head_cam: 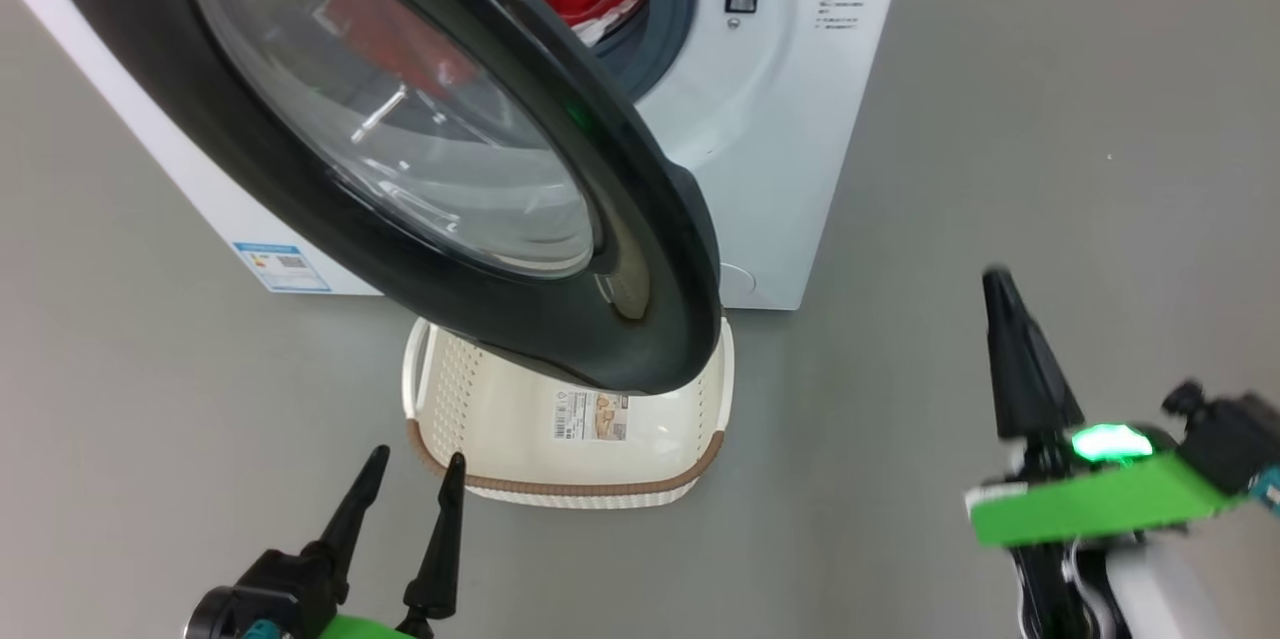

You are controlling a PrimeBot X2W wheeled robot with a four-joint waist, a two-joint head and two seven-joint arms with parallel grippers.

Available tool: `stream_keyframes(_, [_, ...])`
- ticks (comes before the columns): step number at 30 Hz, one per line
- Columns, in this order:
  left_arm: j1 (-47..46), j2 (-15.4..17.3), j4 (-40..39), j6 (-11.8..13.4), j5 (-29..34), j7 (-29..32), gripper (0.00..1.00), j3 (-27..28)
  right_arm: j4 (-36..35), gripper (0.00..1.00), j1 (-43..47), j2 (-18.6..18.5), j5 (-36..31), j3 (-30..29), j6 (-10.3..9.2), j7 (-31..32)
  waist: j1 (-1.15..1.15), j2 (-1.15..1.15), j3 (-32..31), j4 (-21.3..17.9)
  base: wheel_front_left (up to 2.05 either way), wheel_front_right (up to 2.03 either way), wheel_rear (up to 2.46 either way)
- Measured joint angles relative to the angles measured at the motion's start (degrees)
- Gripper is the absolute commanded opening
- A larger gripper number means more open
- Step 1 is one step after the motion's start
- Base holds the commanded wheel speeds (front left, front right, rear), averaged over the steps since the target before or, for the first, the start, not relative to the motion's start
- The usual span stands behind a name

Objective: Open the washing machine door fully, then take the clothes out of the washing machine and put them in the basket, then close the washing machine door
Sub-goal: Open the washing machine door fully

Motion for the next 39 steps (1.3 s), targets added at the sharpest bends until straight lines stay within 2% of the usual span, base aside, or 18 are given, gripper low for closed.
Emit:
stream_keyframes(9, [-0.2, 0.0, 0.2, 0.0, -0.3, 0.0, 1.00, -1.3, 0.7, 0.00, -9.5, -1.1, 21.1, 6.0, 0.00, 0.0, 0.00, 0.00, 0.5, 2.1, 0.00, 0.00, 0.00])
stream_keyframes(14, [-0.5, 0.0, 0.2, 0.0, -0.7, 0.0, 1.00, -2.2, 3.1, 0.00, -14.9, -5.1, 35.8, 12.4, 0.00, 0.3, 0.00, 0.00, 1.4, 3.3, 0.00, 0.00, 0.00])
stream_keyframes(18, [-0.9, 0.0, 0.2, 0.0, -1.3, 0.0, 1.00, -2.6, 4.0, 0.00, -17.6, -7.0, 43.0, 14.0, 0.00, 3.3, 0.00, 0.00, 2.0, 4.0, 0.00, 0.00, 0.00])
stream_keyframes(20, [-1.5, 0.0, 0.3, 0.0, -1.8, 0.0, 1.00, -2.9, 5.3, 0.00, -19.6, -8.2, 47.7, 15.1, 0.00, 8.3, 0.00, 0.00, 2.5, 4.6, 0.00, 0.00, 0.00])
stream_keyframes(21, [-1.5, 0.0, 0.3, 0.0, -1.8, 0.0, 1.00, -2.9, 5.3, 0.00, -19.6, -8.2, 47.7, 15.1, 0.00, 8.3, 0.00, 0.00, 2.5, 4.6, 0.00, 0.00, 0.00])
stream_keyframes(29, [-1.9, 0.0, 0.3, 0.0, -2.2, 0.0, 1.00, -3.9, 10.2, 0.00, -22.5, -9.9, 53.2, 15.9, -0.01, 21.3, 0.00, 0.00, 4.2, 5.8, 0.00, 0.00, 0.00])
stream_keyframes(39, [-2.9, 0.0, 0.6, 0.0, -3.1, 0.0, 1.00, -4.4, 12.3, 0.00, -23.1, -8.7, 56.5, 13.8, -0.04, 34.0, 0.00, 0.00, 4.7, 7.2, 0.00, 0.00, 0.00])
